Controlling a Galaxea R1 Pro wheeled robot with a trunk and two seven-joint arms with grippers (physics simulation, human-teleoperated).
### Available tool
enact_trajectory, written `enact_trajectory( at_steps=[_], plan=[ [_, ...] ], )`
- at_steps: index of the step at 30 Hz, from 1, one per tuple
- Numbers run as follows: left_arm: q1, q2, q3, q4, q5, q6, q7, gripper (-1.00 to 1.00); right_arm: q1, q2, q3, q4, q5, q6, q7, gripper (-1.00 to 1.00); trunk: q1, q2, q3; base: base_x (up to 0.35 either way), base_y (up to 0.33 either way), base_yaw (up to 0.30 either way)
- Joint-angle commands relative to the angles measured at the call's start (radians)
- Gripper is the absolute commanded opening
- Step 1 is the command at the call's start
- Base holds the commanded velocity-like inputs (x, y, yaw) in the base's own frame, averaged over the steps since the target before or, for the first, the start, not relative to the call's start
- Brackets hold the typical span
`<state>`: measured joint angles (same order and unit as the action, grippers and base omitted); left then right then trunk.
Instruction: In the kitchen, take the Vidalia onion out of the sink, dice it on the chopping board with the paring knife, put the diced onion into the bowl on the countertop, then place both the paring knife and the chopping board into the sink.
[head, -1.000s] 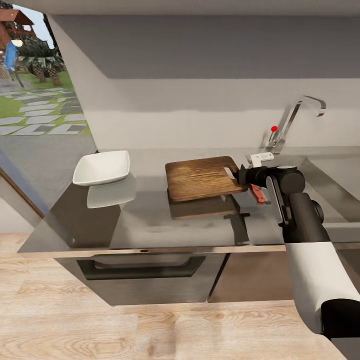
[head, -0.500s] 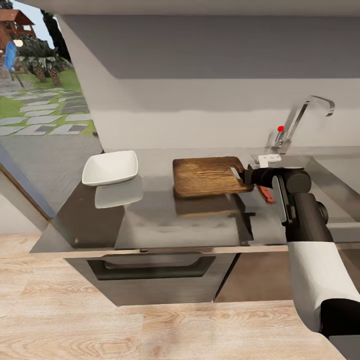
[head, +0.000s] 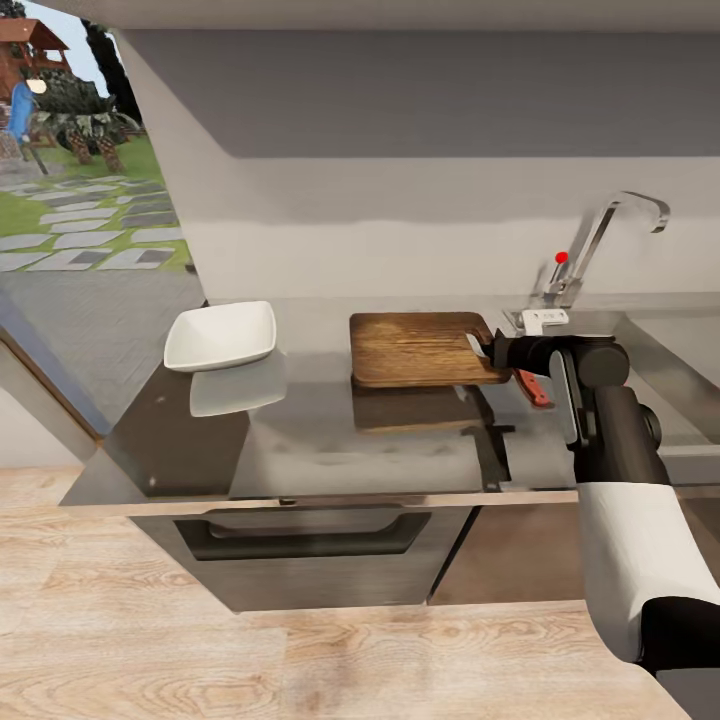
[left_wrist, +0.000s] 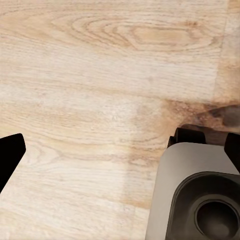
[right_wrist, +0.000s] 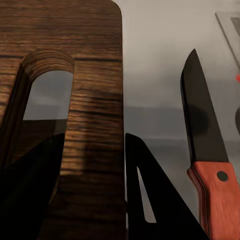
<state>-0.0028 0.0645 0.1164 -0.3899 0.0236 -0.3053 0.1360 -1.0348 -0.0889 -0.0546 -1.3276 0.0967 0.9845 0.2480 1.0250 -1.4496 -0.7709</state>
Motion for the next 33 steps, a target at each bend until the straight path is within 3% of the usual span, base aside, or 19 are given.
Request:
enact_trajectory(
  at_steps=[1,10,17,33],
  plan=[
    [0.000,0.000,0.000,0.000,0.002,-0.003,0.001,1.00,-0.001,0.000,-0.001,-0.001,0.009,0.004,0.010,-1.00,0.000,0.000,-0.001,0.000,0.000,0.000],
    [0.000,0.000,0.000,0.000,0.002,-0.003,0.001,1.00,-0.001,0.001,0.000,0.001,0.009,0.003,0.010,-1.00,0.000,0.000,-0.001,0.000,0.000,0.000],
    [0.000,0.000,0.000,0.000,0.002,-0.003,0.001,1.00,-0.001,0.001,-0.001,0.092,0.009,-0.001,0.002,-1.00,0.000,0.000,-0.001,0.000,0.000,0.000],
    [0.000,0.000,0.000,0.000,0.002,-0.003,0.001,1.00,-0.001,0.003,0.001,0.129,0.010,-0.002,0.000,-1.00,0.000,0.000,-0.001,0.000,0.000,0.000]
  ],
)
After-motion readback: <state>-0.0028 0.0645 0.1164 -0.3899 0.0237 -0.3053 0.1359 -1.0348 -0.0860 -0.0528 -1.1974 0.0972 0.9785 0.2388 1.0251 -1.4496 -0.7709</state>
